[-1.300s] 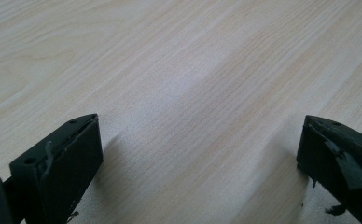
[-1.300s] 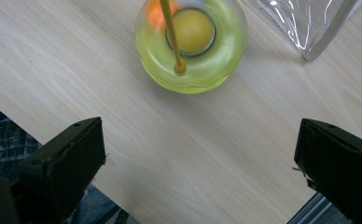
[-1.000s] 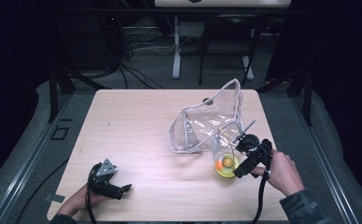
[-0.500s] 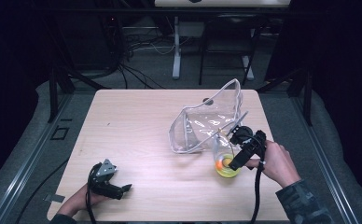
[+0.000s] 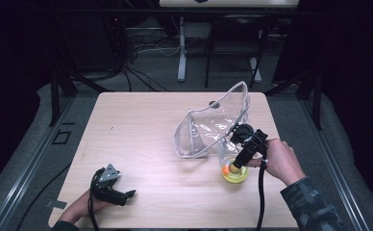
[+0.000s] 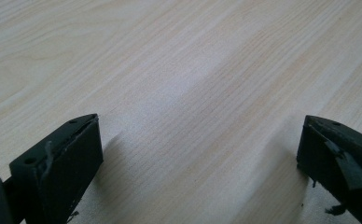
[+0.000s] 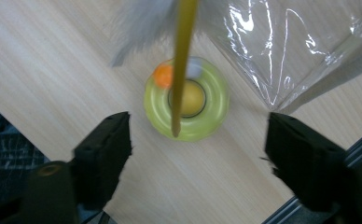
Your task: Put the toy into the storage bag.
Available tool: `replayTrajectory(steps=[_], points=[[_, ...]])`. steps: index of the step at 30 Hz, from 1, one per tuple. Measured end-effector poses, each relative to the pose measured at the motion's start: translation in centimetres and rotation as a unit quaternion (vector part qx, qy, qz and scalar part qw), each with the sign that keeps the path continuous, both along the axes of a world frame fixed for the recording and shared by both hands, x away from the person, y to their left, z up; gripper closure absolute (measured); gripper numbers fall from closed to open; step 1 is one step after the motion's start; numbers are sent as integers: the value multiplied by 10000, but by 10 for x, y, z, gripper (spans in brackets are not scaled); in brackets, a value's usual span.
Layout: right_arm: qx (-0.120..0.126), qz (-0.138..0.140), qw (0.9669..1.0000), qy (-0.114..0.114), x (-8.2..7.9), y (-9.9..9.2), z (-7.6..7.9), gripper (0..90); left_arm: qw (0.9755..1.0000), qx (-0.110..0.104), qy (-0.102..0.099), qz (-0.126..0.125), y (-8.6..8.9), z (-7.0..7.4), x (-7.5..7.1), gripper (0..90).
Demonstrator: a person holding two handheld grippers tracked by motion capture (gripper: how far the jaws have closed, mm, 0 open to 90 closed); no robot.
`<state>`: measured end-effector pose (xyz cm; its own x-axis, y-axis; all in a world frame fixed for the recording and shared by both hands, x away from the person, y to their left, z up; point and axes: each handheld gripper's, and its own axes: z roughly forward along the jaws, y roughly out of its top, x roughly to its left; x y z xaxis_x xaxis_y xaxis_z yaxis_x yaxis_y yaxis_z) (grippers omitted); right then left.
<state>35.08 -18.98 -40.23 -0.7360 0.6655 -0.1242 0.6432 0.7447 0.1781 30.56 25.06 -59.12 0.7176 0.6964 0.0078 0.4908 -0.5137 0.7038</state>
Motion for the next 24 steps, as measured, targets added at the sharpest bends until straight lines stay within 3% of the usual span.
replayTrajectory(steps=[7,12,13,15,21,24], points=[[-243,151,9996,21,0,9,2,434,10000,0,0,-4,0,0,0,1],[-262,189,9995,8,2,12,9,499,10000,-1,0,-3,0,0,0,1],[-159,165,9997,23,1,14,9,504,10000,-1,1,-3,0,0,0,1],[-311,236,9992,21,2,15,13,525,10000,-1,1,-3,0,0,0,1],[-403,330,9986,66,4,21,15,576,10000,-1,3,-2,0,0,0,1],[-321,360,9988,113,4,22,16,647,10000,-2,1,-4,0,0,0,1]])
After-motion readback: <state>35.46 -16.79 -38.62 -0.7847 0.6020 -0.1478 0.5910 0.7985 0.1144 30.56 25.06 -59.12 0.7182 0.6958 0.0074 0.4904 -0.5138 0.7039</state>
